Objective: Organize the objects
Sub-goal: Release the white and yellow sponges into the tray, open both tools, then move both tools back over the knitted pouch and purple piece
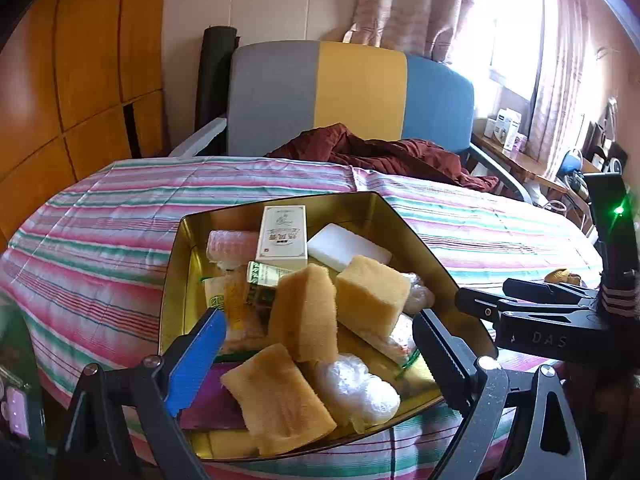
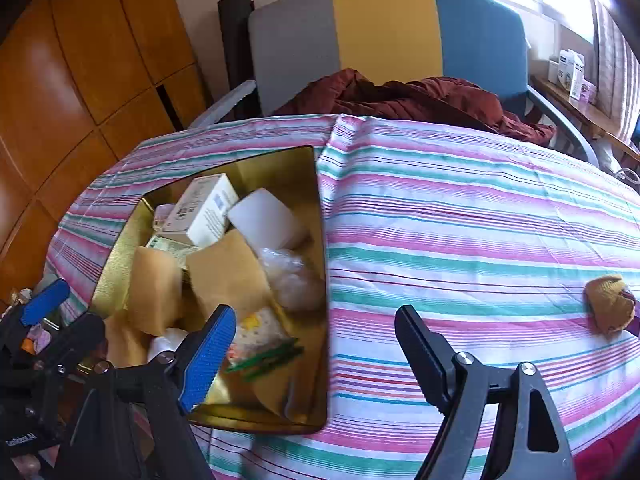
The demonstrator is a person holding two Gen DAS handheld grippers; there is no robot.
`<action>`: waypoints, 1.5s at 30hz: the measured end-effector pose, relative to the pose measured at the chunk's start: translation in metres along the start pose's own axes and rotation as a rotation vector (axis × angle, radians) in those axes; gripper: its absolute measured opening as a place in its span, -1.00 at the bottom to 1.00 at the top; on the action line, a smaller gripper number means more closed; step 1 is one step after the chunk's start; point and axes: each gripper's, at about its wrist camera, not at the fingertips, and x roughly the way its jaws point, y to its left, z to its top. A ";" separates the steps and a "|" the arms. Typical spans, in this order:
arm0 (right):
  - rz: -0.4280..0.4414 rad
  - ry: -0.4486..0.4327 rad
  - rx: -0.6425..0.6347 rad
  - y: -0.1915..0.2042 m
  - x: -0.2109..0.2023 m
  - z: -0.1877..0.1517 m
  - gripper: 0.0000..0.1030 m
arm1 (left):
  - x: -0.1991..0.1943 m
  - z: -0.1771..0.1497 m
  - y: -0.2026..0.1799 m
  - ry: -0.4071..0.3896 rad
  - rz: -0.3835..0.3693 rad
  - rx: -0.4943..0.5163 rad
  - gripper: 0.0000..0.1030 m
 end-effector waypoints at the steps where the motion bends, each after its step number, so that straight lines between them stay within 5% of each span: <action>1: -0.005 0.001 0.007 -0.004 -0.001 -0.001 0.62 | -0.001 0.000 -0.002 -0.002 -0.005 0.006 0.84; 15: -0.119 -0.011 0.137 -0.082 -0.021 -0.003 0.62 | -0.001 0.008 -0.029 -0.011 -0.034 0.081 0.84; 33: -0.329 -0.108 0.534 -0.265 -0.093 -0.010 0.62 | 0.020 0.018 -0.081 0.020 -0.117 0.205 0.84; 40: -0.216 -0.160 0.840 -0.329 -0.100 -0.036 0.62 | 0.034 0.023 -0.108 0.050 -0.165 0.255 0.84; 45: -0.171 -0.231 0.878 -0.334 -0.108 -0.042 0.63 | 0.048 0.026 -0.128 0.090 -0.212 0.271 0.84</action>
